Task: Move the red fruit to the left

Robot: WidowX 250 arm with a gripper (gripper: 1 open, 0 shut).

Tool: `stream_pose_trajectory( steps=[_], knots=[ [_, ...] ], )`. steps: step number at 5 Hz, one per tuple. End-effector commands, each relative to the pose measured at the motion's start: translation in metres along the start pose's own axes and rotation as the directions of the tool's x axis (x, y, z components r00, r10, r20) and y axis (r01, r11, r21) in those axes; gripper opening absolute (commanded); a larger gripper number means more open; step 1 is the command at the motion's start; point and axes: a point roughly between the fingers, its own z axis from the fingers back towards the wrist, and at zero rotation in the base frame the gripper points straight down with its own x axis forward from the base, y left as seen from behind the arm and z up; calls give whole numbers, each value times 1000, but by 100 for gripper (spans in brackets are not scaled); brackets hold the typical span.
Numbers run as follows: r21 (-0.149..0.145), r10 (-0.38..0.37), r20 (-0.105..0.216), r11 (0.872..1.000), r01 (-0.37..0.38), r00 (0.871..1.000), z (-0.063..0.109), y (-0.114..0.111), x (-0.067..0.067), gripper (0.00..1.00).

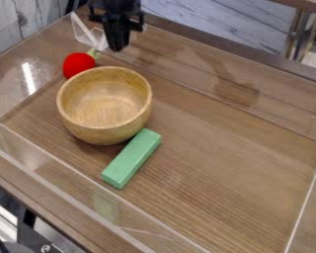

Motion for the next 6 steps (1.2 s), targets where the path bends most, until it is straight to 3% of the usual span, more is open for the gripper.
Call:
stream_pose_trajectory(
  steps=[1, 3, 4, 5, 6],
  knots=[
    [29, 27, 48, 999, -29, 998, 9, 11, 2, 0],
    [31, 60, 25, 998, -61, 998, -21, 21, 2, 0],
    [27, 55, 12, 998, -55, 998, -16, 26, 2, 100],
    [22, 50, 0, 998, -50, 999, -11, 31, 2, 100],
    [9, 83, -1, 997, -83, 997, -8, 22, 1, 100]
  ],
)
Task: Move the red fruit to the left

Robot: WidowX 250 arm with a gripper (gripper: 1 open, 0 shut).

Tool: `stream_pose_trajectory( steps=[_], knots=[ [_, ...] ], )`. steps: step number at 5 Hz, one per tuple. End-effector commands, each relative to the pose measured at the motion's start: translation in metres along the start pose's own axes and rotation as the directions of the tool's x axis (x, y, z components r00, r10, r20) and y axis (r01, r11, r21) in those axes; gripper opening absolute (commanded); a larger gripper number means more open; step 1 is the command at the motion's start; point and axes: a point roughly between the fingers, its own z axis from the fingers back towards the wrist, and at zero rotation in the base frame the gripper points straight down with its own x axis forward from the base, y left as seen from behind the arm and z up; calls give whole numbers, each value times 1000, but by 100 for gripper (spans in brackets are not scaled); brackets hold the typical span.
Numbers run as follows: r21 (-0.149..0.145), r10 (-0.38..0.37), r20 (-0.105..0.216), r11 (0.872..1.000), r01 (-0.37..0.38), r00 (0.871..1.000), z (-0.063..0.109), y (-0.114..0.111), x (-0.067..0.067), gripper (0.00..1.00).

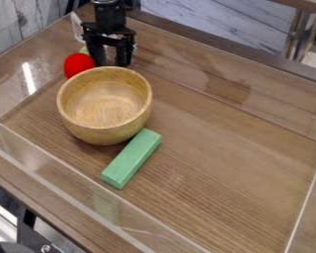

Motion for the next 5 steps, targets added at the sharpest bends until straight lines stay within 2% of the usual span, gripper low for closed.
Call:
stream_pose_trajectory(
  steps=[1, 2, 4, 5],
  knots=[
    [10, 22, 58, 1000, -23, 998, 29, -11, -1, 100],
    [3, -22, 52, 1000, 21, 998, 29, -26, 0, 100],
    [-17, 52, 141, 999, -50, 989, 83, -35, -14, 100],
    [-24, 37, 155, 999, -33, 987, 80, -50, -14, 100]
  ],
)
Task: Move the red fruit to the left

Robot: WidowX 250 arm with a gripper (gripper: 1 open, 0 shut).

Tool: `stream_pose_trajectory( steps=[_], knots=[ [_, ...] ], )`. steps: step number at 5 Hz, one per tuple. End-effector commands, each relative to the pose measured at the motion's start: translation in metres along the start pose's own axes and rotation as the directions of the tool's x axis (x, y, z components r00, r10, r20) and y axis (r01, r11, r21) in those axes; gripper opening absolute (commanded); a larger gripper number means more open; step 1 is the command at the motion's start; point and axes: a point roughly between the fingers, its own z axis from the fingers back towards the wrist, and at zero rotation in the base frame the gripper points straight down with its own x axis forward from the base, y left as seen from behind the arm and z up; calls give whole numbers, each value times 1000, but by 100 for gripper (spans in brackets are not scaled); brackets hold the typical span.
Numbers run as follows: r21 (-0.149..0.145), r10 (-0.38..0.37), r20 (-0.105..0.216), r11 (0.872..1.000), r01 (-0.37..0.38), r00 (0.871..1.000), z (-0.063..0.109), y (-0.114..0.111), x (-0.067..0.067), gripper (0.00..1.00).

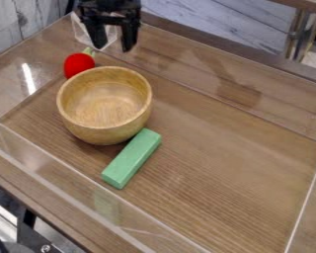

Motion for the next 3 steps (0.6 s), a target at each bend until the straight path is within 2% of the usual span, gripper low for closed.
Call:
stream_pose_trajectory(
  steps=[1, 2, 3],
  knots=[
    [20, -24, 90, 1000, 23, 996, 23, -12, 2, 100],
    [20, -33, 91, 999, 32, 995, 20, -16, -4, 0],
    [8, -43, 115, 999, 42, 992, 29, -22, -12, 100]
  ],
)
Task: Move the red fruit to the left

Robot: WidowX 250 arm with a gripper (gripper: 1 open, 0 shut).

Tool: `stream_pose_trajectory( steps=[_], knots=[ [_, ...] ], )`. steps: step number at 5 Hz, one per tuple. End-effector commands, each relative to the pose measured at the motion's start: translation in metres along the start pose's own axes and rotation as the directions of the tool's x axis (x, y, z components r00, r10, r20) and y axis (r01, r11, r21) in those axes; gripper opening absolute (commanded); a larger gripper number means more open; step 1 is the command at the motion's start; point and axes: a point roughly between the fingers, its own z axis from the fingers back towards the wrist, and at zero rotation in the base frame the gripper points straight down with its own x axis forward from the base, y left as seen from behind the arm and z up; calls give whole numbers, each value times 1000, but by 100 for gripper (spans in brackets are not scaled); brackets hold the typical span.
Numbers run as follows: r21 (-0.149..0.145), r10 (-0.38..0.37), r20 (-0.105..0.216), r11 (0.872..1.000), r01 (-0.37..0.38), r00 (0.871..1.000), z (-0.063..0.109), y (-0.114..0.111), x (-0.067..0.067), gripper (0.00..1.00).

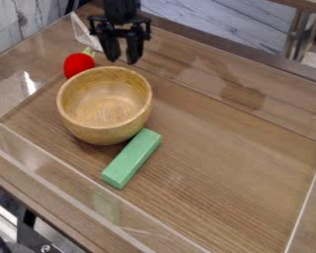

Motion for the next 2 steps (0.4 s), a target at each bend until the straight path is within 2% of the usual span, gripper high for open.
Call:
stream_pose_trajectory(
  steps=[1, 2],
  knots=[
    [9, -29, 92, 1000, 29, 995, 37, -19, -1, 100],
    [8, -46, 97, 999, 46, 994, 42, -32, -1, 100]
  ],
)
